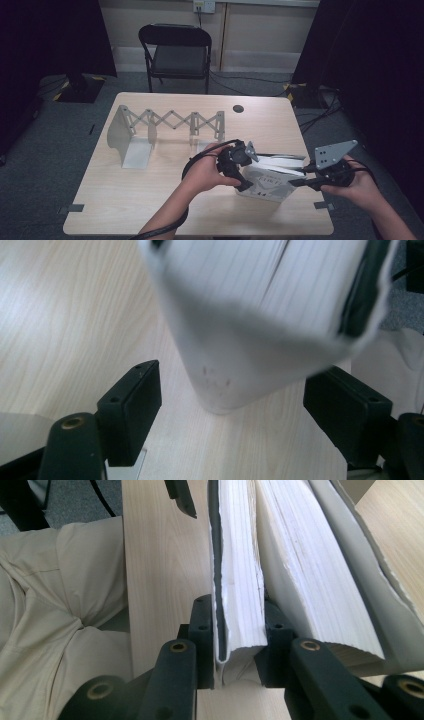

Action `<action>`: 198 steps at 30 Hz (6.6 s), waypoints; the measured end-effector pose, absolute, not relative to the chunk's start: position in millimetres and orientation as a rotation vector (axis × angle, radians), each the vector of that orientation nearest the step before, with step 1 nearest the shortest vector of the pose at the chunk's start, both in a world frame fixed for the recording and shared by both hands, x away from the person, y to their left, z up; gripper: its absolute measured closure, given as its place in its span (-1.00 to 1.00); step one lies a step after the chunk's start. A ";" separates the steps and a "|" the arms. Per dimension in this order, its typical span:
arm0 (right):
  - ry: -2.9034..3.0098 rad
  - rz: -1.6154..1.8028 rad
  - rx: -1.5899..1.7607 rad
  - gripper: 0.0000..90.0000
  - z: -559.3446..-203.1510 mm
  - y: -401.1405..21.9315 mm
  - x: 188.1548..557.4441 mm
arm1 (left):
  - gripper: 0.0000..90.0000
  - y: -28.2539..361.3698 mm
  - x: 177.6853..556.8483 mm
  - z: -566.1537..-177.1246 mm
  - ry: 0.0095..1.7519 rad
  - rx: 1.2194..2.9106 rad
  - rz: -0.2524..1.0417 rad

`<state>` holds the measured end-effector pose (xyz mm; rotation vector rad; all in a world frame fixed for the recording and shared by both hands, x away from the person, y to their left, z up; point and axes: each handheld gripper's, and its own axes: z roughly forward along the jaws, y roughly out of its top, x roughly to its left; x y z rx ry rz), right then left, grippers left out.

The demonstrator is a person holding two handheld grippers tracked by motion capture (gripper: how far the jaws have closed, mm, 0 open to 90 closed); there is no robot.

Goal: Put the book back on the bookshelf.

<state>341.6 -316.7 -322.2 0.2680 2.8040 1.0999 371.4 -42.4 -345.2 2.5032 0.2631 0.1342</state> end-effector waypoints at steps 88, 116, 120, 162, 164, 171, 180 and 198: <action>2.701 1.106 0.530 -0.11 -379.6 -336.1 334.9 | -0.02 -99.3 367.1 -321.2 0.279 2.852 0.121; 2.710 1.128 0.559 -0.11 -399.8 -332.4 336.3 | 0.14 -91.9 362.3 -320.0 0.289 2.746 0.121; 2.706 1.135 0.564 -0.11 -402.7 -332.6 336.2 | 0.15 -90.4 360.4 -320.1 0.301 2.733 0.138; 2.668 0.997 0.777 -0.69 -489.1 -309.0 350.9 | 0.18 -52.8 360.1 -294.9 0.530 2.805 0.087; 2.665 0.998 0.772 -0.70 -489.5 -308.4 352.0 | 0.18 -49.1 360.4 -294.7 0.547 2.800 0.079; 2.636 1.027 0.788 -0.71 -491.9 -308.4 351.2 | 0.18 -39.5 358.6 -294.4 0.555 2.800 0.083; 2.615 1.052 0.795 -0.72 -493.8 -309.5 349.5 | 0.18 -30.1 357.8 -294.1 0.575 2.798 0.054; 2.567 1.115 0.805 -0.73 -498.6 -312.1 347.7 | 0.18 -15.1 357.9 -291.5 0.603 2.803 0.036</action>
